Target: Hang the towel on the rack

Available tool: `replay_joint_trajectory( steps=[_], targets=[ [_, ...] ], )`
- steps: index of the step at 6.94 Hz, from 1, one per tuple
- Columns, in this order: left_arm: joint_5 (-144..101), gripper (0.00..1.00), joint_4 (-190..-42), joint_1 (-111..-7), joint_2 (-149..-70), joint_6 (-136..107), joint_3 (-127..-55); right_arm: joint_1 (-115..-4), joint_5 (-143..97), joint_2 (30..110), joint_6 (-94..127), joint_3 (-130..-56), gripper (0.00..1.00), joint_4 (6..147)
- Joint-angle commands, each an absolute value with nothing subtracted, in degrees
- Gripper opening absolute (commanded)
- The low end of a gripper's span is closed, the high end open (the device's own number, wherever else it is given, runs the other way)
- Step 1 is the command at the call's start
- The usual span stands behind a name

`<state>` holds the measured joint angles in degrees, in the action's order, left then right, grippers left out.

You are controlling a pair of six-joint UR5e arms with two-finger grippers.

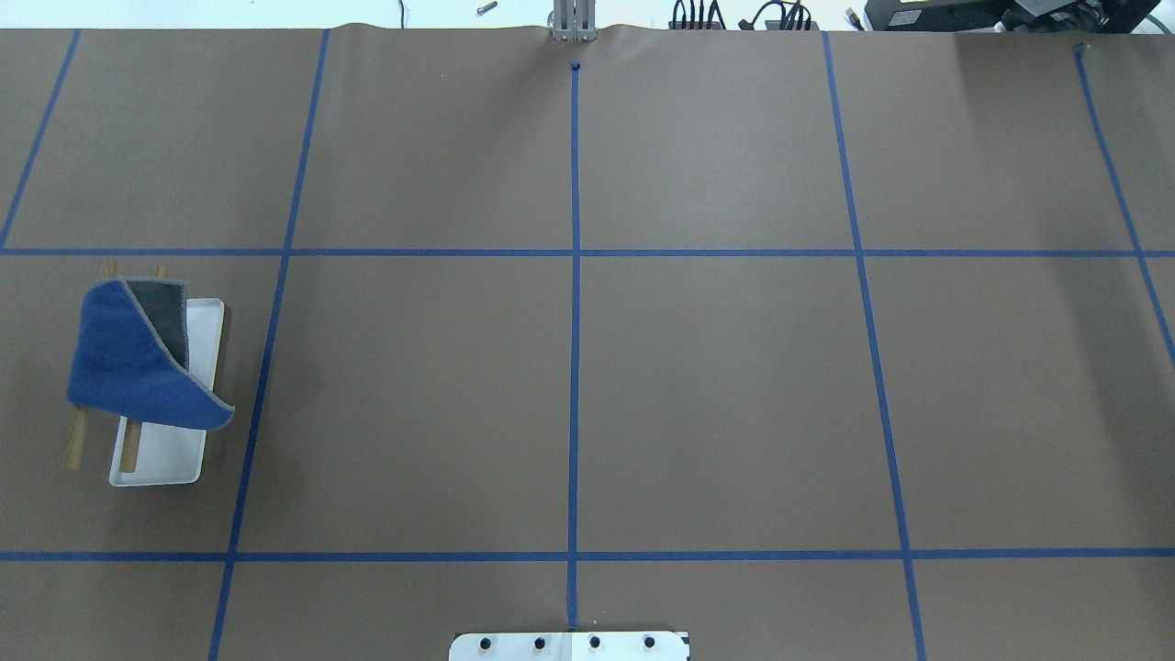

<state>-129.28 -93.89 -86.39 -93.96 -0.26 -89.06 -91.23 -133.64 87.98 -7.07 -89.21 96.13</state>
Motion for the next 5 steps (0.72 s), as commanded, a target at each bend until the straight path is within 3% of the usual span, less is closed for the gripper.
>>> replay_joint_trajectory(
  steps=[1, 5],
  targets=[
    [-129.29, 0.99, -94.22, -86.4, -93.96, -0.26, -88.95, -91.23, -133.86, 87.72, -6.77, -89.38, 1.0, 96.06],
    [-129.38, 0.99, -94.48, -86.31, -93.87, -0.18, -88.51, -91.23, -136.4, 87.8, -6.85, -89.56, 1.0, 96.06]
  ],
)
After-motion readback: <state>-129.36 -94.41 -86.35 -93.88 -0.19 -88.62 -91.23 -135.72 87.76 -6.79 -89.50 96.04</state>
